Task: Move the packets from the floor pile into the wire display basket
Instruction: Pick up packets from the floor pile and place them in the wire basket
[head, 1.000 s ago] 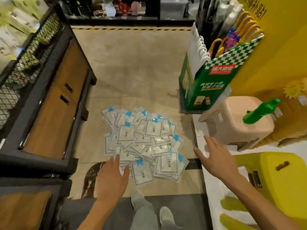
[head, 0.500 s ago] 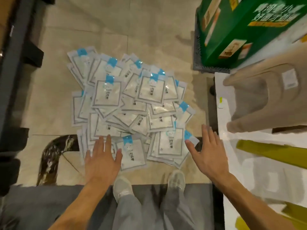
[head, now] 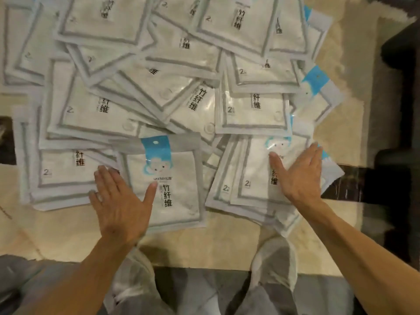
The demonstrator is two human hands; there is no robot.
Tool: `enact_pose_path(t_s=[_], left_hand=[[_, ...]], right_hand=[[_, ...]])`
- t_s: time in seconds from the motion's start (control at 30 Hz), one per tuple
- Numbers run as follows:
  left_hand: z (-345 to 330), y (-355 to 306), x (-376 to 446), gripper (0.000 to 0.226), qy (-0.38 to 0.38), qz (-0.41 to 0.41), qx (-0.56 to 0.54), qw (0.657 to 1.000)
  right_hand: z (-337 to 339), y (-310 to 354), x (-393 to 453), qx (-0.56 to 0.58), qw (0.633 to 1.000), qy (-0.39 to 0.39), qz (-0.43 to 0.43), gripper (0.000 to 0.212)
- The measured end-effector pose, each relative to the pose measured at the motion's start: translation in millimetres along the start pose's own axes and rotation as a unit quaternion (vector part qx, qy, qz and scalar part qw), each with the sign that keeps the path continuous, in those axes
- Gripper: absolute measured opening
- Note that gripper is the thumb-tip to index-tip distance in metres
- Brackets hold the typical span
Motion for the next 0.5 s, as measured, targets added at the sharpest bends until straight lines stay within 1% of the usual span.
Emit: enact_pose_path(t_s=[0.07, 0.13, 0.23, 0.3, 0.4, 0.5], left_hand=[[-14.5, 4.4, 2.1, 0.105, -0.054, -0.005, -0.048, 0.997], [-18.8, 6.2, 1.8, 0.105, -0.090, -0.014, -0.108, 0.990], [-8.9, 10.1, 2.2, 0.091, -0.138, -0.017, -0.172, 0.975], [-1.1, 11.2, 6.5, 0.084, -0.144, -0.009, -0.213, 0.966], [10.5, 12.1, 11.0, 0.079, -0.135, 0.023, -0.255, 0.957], [20.9, 8.2, 10.8, 0.074, -0.112, 0.049, -0.264, 0.957]], right_hand=[[-22.4, -6.5, 10.2, 0.047, 0.999, 0.008, -0.016, 0.120], [-30.9, -14.0, 14.2, 0.107, 0.994, -0.024, -0.026, 0.119], [-27.9, -21.2, 14.4, 0.207, 0.975, -0.057, -0.058, 0.117], [-24.3, -23.7, 16.7, 0.231, 0.969, -0.049, -0.077, 0.107], [-15.2, -25.1, 15.6, 0.257, 0.961, -0.053, -0.093, 0.090], [-4.0, -25.4, 5.0, 0.321, 0.939, -0.043, -0.117, 0.063]])
Point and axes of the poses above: each hand's wrist, its own x-axis towards the middle knuckle, its own z-axis out of the back of the hand, y = z × x, the point moved 7 cm from there along x, towards the middle knuckle, and after that the axes turned 14 degrees about -x, right-handed, at the moved point
